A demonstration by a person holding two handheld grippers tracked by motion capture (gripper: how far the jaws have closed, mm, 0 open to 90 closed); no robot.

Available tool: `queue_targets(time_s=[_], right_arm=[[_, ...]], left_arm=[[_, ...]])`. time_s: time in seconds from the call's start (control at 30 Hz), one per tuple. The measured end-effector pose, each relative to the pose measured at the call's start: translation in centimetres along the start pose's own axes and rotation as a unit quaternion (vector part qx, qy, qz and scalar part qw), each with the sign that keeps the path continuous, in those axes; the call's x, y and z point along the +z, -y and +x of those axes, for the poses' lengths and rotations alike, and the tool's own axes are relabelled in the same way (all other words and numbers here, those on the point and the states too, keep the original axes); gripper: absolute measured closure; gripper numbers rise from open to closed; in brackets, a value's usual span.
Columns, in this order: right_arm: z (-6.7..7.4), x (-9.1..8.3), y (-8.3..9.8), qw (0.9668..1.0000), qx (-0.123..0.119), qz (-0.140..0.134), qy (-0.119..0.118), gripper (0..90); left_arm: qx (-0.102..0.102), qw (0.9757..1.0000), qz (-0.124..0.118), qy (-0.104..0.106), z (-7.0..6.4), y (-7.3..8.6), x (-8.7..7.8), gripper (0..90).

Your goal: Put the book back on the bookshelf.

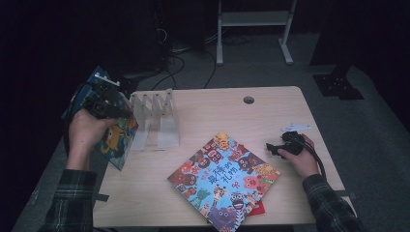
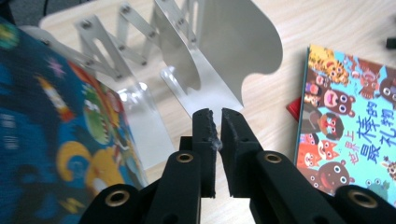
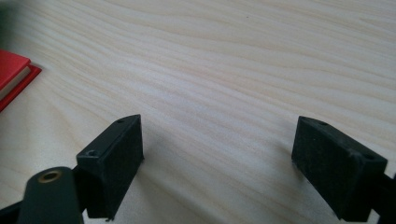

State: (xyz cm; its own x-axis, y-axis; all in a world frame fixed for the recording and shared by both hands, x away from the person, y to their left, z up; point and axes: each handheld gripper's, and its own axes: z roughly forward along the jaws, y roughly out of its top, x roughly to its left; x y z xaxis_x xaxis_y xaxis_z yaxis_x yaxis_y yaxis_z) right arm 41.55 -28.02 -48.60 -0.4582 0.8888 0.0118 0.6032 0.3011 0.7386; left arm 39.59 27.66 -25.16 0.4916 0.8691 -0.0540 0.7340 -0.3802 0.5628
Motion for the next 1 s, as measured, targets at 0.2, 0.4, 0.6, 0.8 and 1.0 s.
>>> queue_targets(time_s=[0.2, 0.4, 0.6, 0.8, 1.0], right_arm=[[0.0, 0.0, 0.0, 1.0000, 0.001, 0.001, 0.000, 15.4], [0.0, 0.0, 0.0, 1.0000, 0.000, 0.001, -0.001, 14.8], [0.0, 0.0, 0.0, 1.0000, -0.003, 0.003, -0.003, 13.3], [0.1, 0.0, 0.0, 1.0000, -0.003, 0.003, -0.004, 13.1], [0.1, 0.0, 0.0, 1.0000, -0.003, 0.003, -0.004, 13.1]], left_arm=[[0.017, 0.9993, 0.033, 0.005, -1.2, 1.1, 2.4, 78.5], [0.034, 0.9982, 0.049, 0.008, -2.4, 2.3, 5.0, 66.6], [0.043, 0.9968, 0.060, 0.033, -3.8, 3.9, 8.2, 44.0], [0.038, 0.9952, 0.033, 0.083, -4.7, 5.4, 10.5, 28.9], [0.060, 0.9931, 0.036, 0.094, -6.0, 6.4, 12.3, 19.2]])
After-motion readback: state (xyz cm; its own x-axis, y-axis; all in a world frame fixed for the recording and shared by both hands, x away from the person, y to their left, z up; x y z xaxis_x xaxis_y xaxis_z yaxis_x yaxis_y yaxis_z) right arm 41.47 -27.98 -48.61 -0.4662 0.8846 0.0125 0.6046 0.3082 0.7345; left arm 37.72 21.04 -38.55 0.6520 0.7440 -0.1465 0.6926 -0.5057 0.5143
